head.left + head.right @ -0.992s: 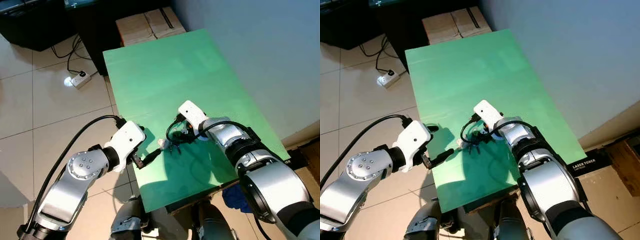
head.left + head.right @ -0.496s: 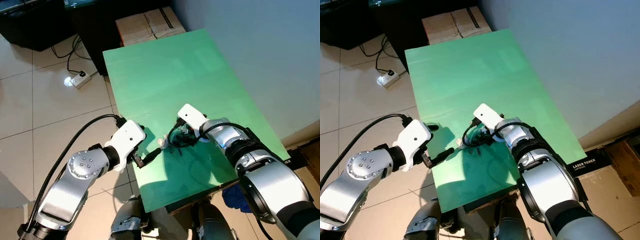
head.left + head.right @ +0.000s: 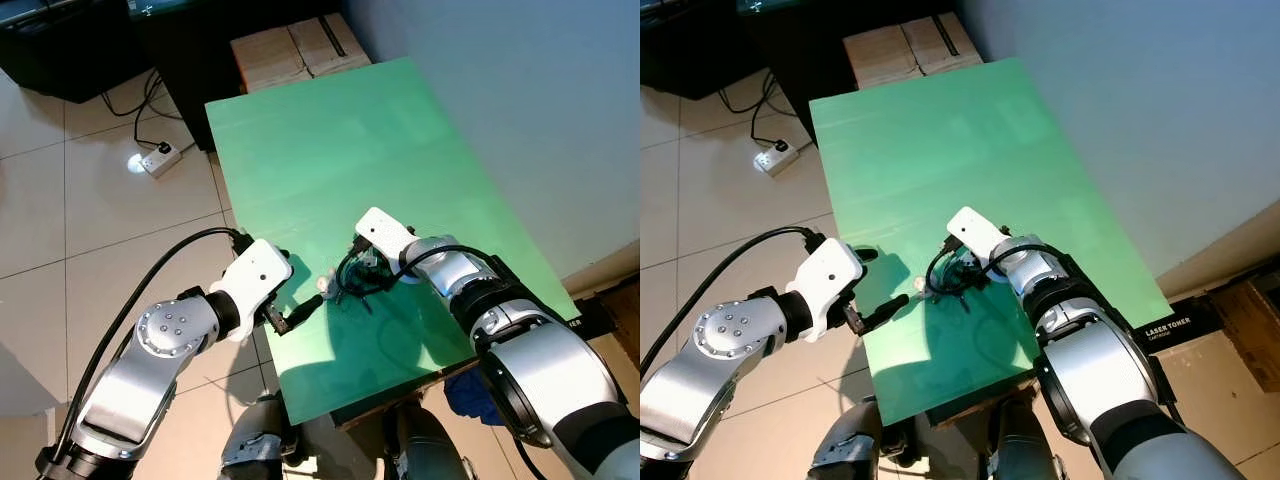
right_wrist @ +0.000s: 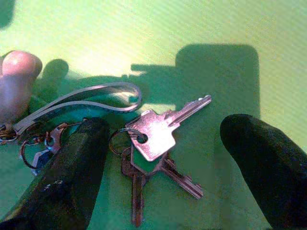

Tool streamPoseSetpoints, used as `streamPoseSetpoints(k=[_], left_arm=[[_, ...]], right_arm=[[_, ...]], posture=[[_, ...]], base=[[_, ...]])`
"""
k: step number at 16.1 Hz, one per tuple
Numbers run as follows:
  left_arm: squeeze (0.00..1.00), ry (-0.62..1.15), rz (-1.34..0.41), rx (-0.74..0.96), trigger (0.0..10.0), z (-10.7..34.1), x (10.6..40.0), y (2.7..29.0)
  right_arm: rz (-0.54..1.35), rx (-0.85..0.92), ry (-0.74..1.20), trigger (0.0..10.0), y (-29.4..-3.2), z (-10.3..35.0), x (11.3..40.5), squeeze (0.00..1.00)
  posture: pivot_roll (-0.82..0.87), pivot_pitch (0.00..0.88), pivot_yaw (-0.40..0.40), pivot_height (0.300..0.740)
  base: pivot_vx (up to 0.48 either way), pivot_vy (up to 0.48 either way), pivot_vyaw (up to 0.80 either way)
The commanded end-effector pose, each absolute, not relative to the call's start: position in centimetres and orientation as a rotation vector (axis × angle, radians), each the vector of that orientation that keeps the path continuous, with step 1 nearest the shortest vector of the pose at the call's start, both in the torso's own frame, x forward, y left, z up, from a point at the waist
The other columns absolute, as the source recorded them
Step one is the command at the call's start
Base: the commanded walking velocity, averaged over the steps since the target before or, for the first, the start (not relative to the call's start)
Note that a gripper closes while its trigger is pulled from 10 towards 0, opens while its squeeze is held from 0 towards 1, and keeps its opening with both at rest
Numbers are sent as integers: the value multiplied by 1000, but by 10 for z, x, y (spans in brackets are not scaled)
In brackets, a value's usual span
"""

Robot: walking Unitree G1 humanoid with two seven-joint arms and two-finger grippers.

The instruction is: Hang keys on a hook

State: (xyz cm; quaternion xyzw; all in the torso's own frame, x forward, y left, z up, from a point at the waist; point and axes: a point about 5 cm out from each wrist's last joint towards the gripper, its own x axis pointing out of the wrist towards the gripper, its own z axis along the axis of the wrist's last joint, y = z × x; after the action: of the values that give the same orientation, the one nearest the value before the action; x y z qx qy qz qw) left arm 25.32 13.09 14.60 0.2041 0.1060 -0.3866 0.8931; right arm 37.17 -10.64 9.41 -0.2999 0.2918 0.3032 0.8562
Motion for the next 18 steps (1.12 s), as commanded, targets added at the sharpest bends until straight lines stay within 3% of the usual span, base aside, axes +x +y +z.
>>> streamPoseSetpoints(k=[1, 2, 3, 4, 5, 6, 18], left_arm=[[0, 219, -821, 427, 10000, 146, 249, 128], [0, 218, -821, 427, 10000, 146, 249, 128], [0, 218, -822, 427, 10000, 146, 249, 127], [0, 218, -822, 427, 10000, 146, 249, 127], [0, 217, -823, 427, 10000, 146, 249, 127], [0, 215, -825, 428, 10000, 146, 249, 127], [0, 211, -829, 437, 10000, 148, 252, 127]], right_arm=[[646, -628, 604, 9961, -103, 97, 373, 0], [647, -627, 603, 9843, -102, 96, 373, 0], [648, -625, 603, 8471, -102, 96, 372, 0], [649, -624, 603, 8471, -102, 96, 372, 0], [650, -624, 604, 4824, -102, 96, 372, 0], [652, -625, 608, 0, -102, 95, 372, 0], [652, -625, 663, 0, -109, 88, 368, 0]], posture=[[-33, 318, 49, 718], [-34, 317, 49, 718], [-34, 315, 49, 718], [-36, 312, 50, 718], [-36, 312, 50, 718], [-36, 310, 51, 718], [-37, 302, 55, 718]], base=[[0, 0, 0], [0, 0, 0], [0, 0, 0], [0, 0, 0], [0, 0, 0], [0, 0, 0], [0, 0, 0]])
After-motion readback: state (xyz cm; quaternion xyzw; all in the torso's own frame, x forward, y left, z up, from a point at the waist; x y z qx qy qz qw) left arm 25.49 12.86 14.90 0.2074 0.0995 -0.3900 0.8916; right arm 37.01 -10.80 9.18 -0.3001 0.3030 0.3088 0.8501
